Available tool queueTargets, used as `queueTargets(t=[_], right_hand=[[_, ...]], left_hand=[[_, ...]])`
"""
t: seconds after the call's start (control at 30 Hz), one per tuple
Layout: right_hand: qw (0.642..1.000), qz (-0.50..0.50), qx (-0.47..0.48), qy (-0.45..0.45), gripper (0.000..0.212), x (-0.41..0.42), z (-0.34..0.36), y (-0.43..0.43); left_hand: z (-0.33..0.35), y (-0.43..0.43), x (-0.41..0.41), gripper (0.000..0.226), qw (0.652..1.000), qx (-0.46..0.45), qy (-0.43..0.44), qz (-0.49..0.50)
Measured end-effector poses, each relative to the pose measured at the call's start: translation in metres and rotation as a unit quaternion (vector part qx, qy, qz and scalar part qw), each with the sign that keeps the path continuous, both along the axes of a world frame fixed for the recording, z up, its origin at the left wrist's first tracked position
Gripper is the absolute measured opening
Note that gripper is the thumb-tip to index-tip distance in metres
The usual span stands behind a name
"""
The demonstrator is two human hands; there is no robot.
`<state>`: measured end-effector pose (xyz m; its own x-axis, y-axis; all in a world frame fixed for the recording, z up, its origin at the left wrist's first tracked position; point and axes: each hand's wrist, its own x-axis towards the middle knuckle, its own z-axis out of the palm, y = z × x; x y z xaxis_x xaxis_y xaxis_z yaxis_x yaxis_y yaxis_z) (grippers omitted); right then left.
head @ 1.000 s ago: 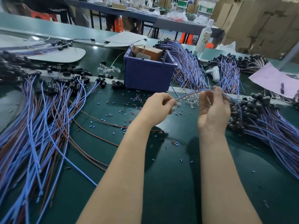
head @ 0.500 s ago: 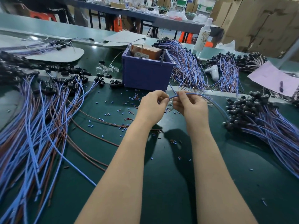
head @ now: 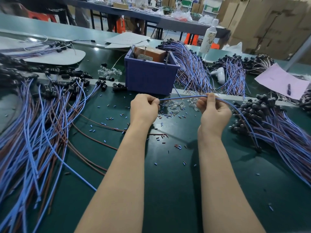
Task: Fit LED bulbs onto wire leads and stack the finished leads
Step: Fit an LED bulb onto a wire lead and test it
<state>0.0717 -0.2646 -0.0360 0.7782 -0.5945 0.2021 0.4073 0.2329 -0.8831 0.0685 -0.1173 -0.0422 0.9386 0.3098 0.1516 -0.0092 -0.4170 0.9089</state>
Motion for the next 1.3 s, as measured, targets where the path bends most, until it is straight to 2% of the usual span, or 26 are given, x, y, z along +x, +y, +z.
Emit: queueTargets(t=[0.37,0.6,0.67,0.8,0.87,0.93,1.0,1.07,1.13,1.23,1.3], right_hand=[[0.999,-0.011,0.026,0.015,0.026,0.002,-0.002,-0.005],[0.999,-0.01,0.039,0.022,0.025,0.003,-0.004,-0.005],[0.997,-0.026,0.062,0.025,0.026,0.003,-0.002,-0.011],[0.987,-0.069,0.142,0.01,0.028,0.003,0.003,-0.032],[0.987,-0.051,0.149,0.018,0.028,0.003,0.003,-0.027],[0.987,-0.022,0.157,0.026,0.028,0.002,0.002,-0.019],[0.983,0.005,0.182,0.027,0.026,0.001,0.002,-0.015],[0.975,0.04,0.216,0.027,0.026,0.0,0.003,-0.014],[0.964,0.091,0.245,0.042,0.025,-0.002,0.003,-0.009],[0.945,0.188,0.245,0.105,0.025,-0.005,0.004,0.004],[0.937,0.237,0.21,0.146,0.024,-0.006,0.003,0.012]], left_hand=[[0.002,0.0,-0.001,0.014,0.993,-0.113,0.012,-0.043],[0.0,-0.002,0.001,0.016,0.992,-0.11,0.027,-0.046],[-0.002,0.004,0.002,0.019,0.994,-0.105,0.034,-0.021],[-0.002,0.025,0.005,0.024,0.988,-0.119,0.015,0.097],[0.0,0.022,0.003,0.018,0.99,-0.081,-0.001,0.112],[0.001,0.013,0.0,0.014,0.996,-0.04,0.013,0.083],[0.0,0.007,-0.002,0.022,0.998,0.003,0.045,0.051],[0.001,0.004,-0.004,0.023,0.998,0.035,0.042,0.021],[0.003,-0.005,-0.006,0.022,0.998,0.02,0.004,-0.055],[0.007,-0.024,-0.01,0.03,0.98,-0.052,0.01,-0.191],[0.005,-0.032,-0.009,0.024,0.975,-0.087,-0.017,-0.203]])
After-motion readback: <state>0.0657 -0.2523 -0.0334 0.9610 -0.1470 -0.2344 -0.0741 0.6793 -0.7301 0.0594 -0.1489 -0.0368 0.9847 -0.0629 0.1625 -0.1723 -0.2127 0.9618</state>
